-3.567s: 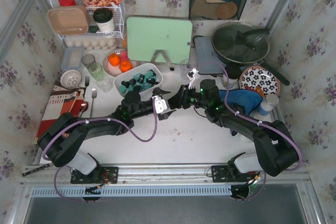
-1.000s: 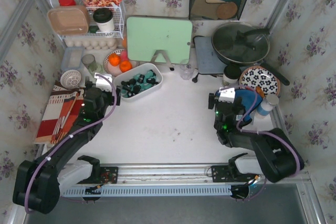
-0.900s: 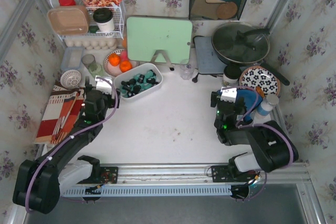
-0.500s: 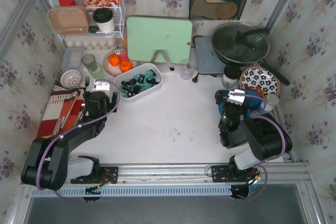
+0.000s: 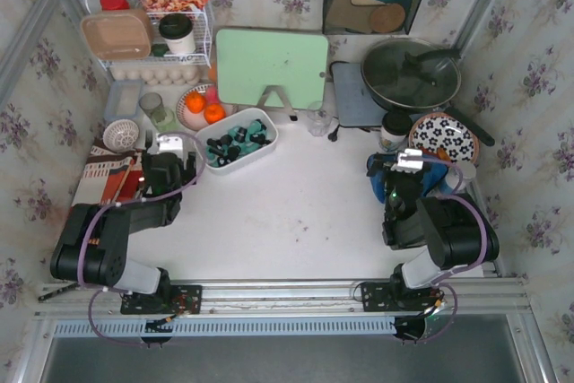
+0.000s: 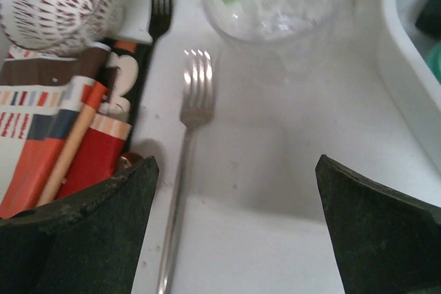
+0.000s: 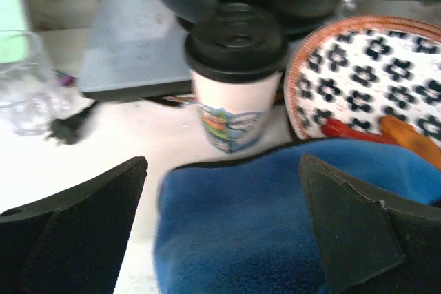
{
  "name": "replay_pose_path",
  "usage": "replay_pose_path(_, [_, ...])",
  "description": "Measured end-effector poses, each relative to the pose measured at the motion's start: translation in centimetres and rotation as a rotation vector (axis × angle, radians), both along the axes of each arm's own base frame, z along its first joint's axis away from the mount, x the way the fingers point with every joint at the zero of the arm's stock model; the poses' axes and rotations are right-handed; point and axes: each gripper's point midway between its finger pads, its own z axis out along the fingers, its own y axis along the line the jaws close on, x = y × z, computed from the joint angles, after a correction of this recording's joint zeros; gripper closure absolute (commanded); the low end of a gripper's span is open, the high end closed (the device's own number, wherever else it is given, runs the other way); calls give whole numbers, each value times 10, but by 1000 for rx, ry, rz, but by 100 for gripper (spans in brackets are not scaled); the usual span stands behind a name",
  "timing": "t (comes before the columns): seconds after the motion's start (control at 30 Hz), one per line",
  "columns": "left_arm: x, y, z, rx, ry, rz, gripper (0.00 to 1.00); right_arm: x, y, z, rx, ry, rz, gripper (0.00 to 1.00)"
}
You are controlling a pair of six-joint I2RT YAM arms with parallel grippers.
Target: Mix the coffee capsules in the storage basket
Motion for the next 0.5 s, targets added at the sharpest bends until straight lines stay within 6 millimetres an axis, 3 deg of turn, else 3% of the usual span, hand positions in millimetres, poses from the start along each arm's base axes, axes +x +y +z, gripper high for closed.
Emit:
replay_pose_path(0.1, [1, 14, 6, -42, -52, 35, 1, 3, 12, 2, 7, -11, 75, 0])
replay_pose_path(0.2, [-2, 26, -8, -83, -44, 67, 1, 3, 16, 2, 7, -10, 100, 0])
replay_pose_path(0.27, [-1, 23, -15, -99, -15, 48, 1, 4, 19, 2, 6, -10, 118, 0])
replay_pose_path(0.37, [12, 14, -3, -130, -53, -3, 1, 3, 21, 2, 5, -9, 127, 0])
replay_pose_path(0.5, [13, 13, -2, -142, -52, -16, 1, 8, 21, 3, 6, -7, 126, 0])
